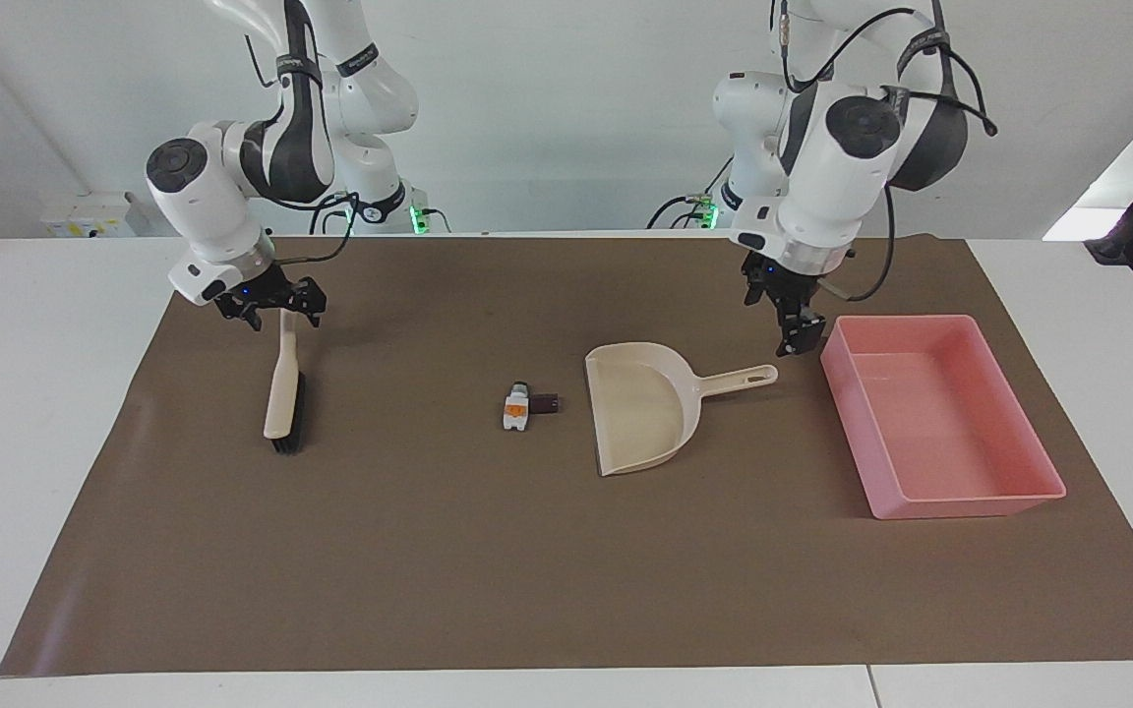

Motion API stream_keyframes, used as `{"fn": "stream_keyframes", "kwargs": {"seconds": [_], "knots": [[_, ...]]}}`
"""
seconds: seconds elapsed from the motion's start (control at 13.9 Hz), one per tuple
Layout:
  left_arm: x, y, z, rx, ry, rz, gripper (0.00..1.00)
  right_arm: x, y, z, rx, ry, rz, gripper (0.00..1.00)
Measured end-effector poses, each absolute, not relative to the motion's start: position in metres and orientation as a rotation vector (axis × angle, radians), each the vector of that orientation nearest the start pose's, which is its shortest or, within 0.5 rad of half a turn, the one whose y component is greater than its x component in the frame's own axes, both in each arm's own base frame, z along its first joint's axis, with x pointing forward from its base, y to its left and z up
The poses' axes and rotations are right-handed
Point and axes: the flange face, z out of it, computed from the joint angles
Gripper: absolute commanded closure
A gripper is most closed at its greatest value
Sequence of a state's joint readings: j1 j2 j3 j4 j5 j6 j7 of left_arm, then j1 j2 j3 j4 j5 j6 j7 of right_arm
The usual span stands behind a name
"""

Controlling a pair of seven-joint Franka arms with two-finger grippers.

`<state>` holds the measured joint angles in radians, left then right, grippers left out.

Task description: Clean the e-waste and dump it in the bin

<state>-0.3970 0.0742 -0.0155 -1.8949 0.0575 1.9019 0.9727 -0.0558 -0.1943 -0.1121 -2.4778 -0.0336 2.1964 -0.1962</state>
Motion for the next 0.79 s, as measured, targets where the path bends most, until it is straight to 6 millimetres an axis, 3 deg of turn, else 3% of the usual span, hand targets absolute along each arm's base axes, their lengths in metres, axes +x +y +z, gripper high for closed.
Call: {"fn": "stream_keyframes", "kwargs": {"seconds": [0.29, 0.51, 0.58, 0.72, 0.79], "knots": [[0.528, -0.257, 0.399, -2.298, 1.988, 0.170, 0.00, 0.425, -0.078, 0.337, -3.117, -0.068, 0.177, 0.00], [0.529, -0.258, 0.383, -2.298, 1.988, 0.194, 0.00, 0.424, -0.078, 0.336, -3.116, -0.068, 0.182, 0.07], [0.528, -0.257, 0.377, -2.302, 1.985, 0.203, 0.00, 0.424, -0.078, 0.336, -3.116, -0.068, 0.182, 0.21], [0.529, -0.258, 0.364, -2.289, 1.975, 0.194, 0.00, 0.423, -0.078, 0.335, -3.116, -0.068, 0.186, 0.69], [0.530, -0.259, 0.357, -2.284, 1.968, 0.196, 0.00, 0.423, -0.078, 0.335, -3.116, -0.069, 0.187, 1.00]]}}
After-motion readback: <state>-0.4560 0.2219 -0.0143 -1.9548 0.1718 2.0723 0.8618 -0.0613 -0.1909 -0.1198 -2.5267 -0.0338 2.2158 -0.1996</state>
